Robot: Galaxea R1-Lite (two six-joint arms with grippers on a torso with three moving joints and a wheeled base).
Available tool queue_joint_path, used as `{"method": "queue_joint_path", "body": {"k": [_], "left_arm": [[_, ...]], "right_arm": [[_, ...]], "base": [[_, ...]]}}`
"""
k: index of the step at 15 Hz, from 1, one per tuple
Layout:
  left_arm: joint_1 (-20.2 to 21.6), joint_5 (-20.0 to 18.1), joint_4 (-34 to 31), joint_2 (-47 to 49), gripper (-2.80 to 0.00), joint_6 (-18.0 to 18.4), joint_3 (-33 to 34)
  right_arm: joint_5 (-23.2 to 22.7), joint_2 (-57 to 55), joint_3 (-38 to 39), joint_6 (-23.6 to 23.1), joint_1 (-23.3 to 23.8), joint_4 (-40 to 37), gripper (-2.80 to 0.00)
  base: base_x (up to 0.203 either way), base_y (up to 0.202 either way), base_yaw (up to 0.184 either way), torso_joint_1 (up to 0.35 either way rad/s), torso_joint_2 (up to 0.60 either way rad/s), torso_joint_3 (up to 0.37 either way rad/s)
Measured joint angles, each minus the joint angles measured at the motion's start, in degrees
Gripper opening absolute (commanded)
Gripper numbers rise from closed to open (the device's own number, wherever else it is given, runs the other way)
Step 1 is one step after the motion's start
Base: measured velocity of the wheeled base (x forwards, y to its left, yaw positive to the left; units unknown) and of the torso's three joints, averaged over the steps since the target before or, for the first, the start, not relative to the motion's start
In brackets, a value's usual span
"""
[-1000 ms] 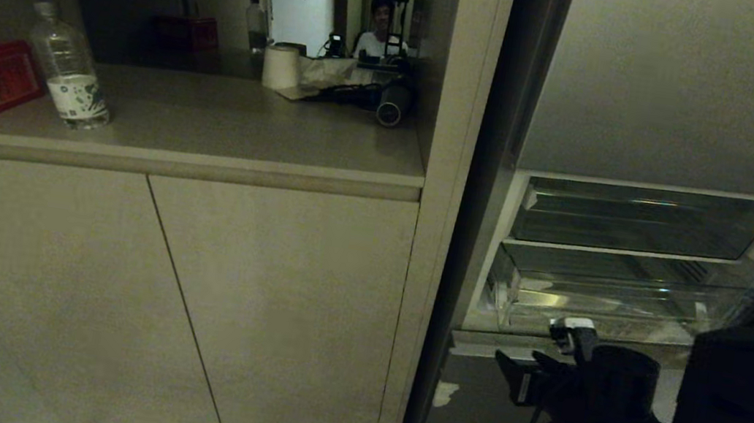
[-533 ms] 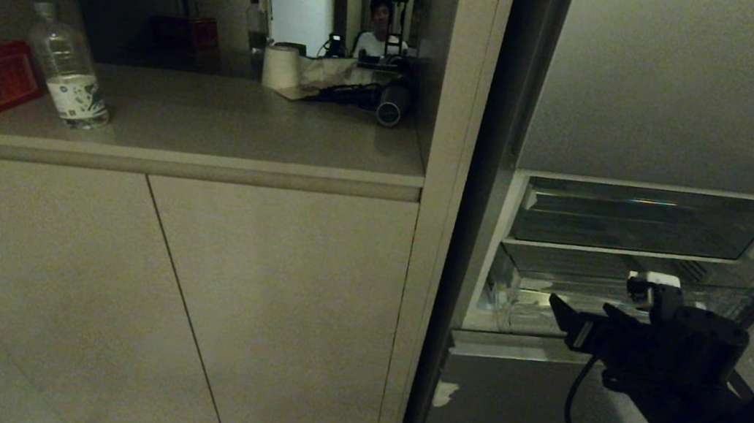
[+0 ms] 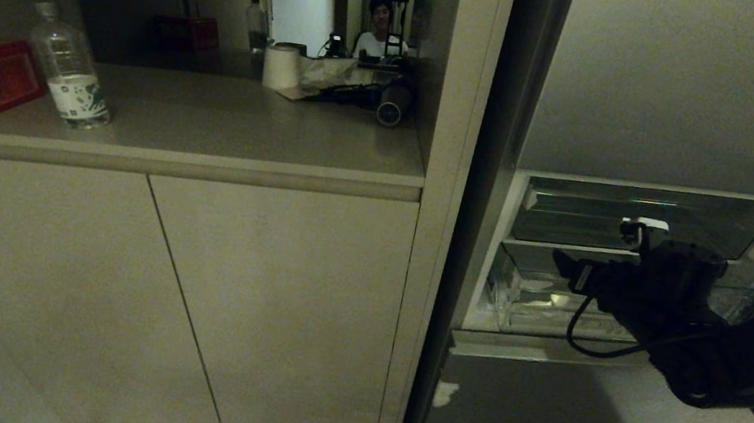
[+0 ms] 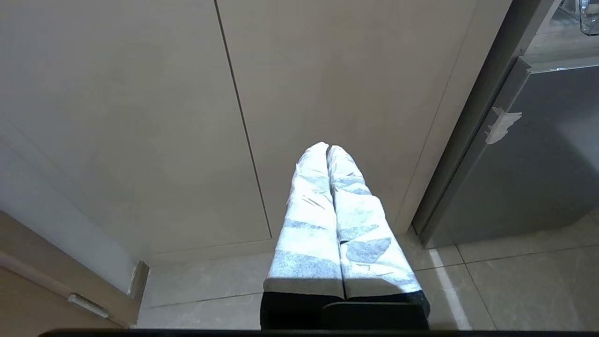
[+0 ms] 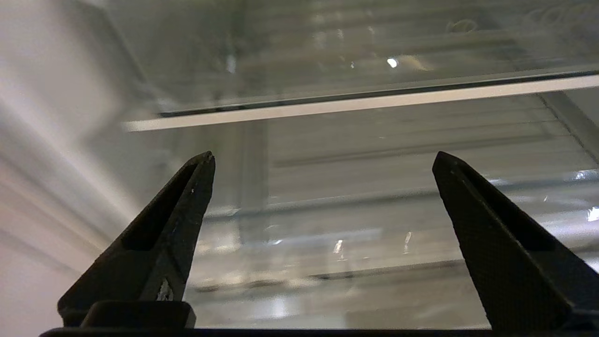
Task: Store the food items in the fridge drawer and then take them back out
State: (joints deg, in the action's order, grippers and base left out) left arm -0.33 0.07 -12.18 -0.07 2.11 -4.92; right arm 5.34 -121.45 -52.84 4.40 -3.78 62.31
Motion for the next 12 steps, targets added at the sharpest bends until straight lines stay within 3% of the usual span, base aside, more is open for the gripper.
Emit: {"method": "queue_joint_path", "body": {"k": [5, 8, 12], "left_arm": [[-0.02, 0.0, 0.0, 0.0, -2.8, 0.0, 0.0], [-0.02, 0.0, 0.0, 0.0, -2.8, 0.0, 0.0], [-0.02, 0.0, 0.02, 0.0, -2.8, 0.0, 0.0]], "right_arm": [[0.22, -6.44, -12.42, -2.25, 1.42, -10.41, 0.0], [0.35, -8.66, -16.68, -2.47, 1.69, -14.22, 0.0], [0.41, -7.64, -21.14, -3.39, 1.8, -25.88, 0.0]], "base": [[0.0, 0.0, 0.0, 0.0, 0.0, 0.0], [0.0, 0.0, 0.0, 0.0, 0.0, 0.0], [0.0, 0.0, 0.0, 0.0, 0.0, 0.0]]}}
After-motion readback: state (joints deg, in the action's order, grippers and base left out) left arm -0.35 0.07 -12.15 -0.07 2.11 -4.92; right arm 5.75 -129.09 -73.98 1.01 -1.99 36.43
